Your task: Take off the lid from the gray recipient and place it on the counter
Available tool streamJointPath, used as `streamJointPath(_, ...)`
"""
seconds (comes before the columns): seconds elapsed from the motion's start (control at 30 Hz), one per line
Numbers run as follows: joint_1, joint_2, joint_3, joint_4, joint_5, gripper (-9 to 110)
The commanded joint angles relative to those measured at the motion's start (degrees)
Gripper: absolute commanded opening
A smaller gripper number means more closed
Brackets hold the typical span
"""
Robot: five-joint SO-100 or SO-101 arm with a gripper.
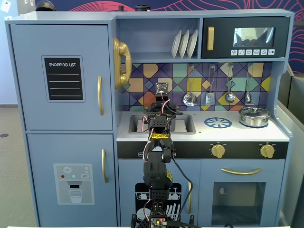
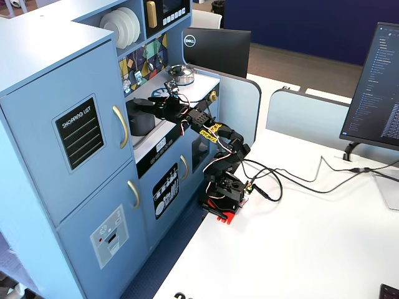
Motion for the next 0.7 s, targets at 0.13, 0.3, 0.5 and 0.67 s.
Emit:
streamJointPath(0.13, -1.49, -4.75, -6.24, -3.43, 0.09, 18)
streamJointPath(0.3, -2.11, -7.73, -8.61, -3.69, 0.18, 18)
streamJointPath(0.5, -2.64, -9.84, -9.76, -3.87, -0.09, 16)
streamJointPath(0.67, -3.16, -10.55, -10.20, -3.25, -2.29, 11)
